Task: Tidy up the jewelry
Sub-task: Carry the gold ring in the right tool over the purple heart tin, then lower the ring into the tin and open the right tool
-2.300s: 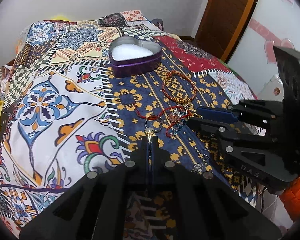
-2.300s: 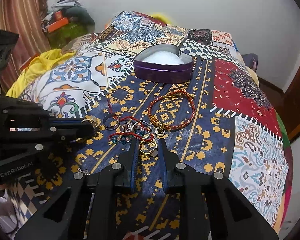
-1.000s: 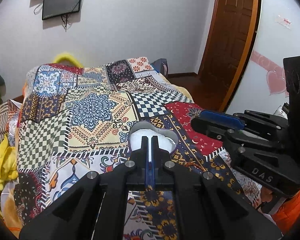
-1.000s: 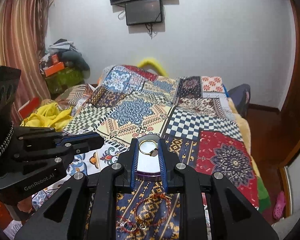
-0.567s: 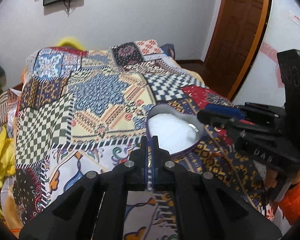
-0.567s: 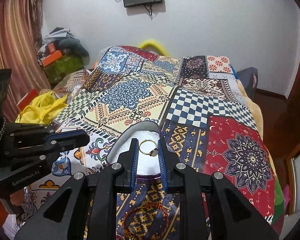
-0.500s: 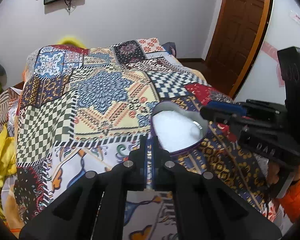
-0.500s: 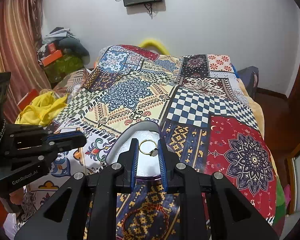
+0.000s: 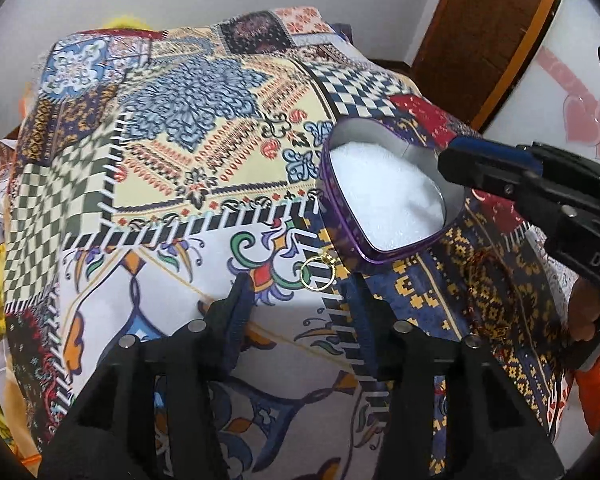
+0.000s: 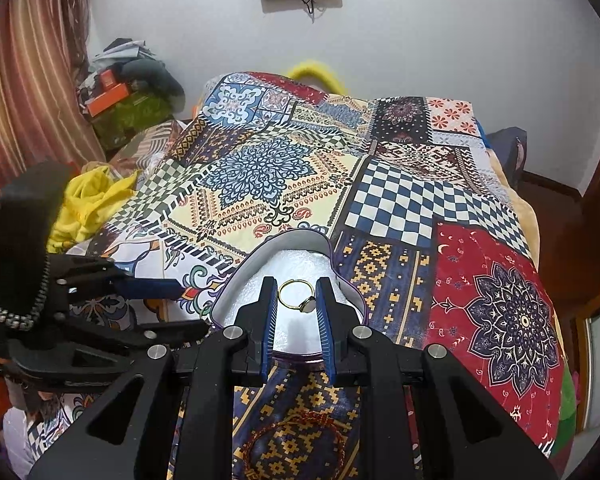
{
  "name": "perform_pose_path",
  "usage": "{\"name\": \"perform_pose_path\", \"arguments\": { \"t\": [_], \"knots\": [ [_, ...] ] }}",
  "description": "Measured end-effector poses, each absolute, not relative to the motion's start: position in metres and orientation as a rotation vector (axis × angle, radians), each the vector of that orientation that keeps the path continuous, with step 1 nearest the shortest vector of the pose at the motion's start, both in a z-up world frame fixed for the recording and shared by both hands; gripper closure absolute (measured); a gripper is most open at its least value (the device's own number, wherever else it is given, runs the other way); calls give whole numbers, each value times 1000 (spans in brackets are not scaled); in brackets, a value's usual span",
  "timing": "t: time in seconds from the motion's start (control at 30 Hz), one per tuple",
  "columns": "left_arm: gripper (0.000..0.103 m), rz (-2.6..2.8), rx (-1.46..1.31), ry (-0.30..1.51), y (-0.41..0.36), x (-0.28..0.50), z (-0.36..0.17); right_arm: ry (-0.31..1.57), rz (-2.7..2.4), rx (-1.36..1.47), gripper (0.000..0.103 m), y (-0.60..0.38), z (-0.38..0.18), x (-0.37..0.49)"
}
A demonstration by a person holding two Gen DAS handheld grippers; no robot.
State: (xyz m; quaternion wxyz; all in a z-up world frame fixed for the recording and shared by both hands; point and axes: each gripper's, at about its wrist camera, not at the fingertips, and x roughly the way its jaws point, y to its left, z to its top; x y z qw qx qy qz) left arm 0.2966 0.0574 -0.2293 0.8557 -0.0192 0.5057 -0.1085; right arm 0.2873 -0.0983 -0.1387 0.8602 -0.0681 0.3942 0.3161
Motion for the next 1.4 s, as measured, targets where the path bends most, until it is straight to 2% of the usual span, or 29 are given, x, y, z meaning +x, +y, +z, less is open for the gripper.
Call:
{"name": "perform_pose_path", "arguments": {
  "t": [0.17, 0.33, 0.67, 0.9, 1.0, 1.13, 1.17, 1.2, 1.4],
  "knots": [
    [67, -245, 20, 1089, 47, 302, -234, 846, 659, -142, 85, -97, -143, 292],
    [85, -258, 12, 1102, 46, 309, -238, 852, 660, -147, 85, -94, -145, 292],
    [85, -219, 7, 1053, 48, 298, -232, 880, 652, -163, 85, -89, -151, 295],
    [85, -230, -49, 962, 54, 292, -200, 919, 659, -167, 85, -90, -155, 300],
    [85, -264, -73, 941, 49, 295, -188, 948, 665, -155, 75, -92, -156, 302],
    [85, -287, -63, 930, 38, 301, -183, 916, 645, -141, 74, -100, -149, 298],
    [100, -293, -60, 933, 35, 303, -184, 905, 636, -134, 74, -104, -145, 297],
    [103, -298, -55, 945, 33, 305, -186, 893, 627, -126, 74, -109, -142, 295],
    [103, -316, -28, 963, 18, 309, -193, 852, 592, -131, 74, -126, -129, 285]
  ]
}}
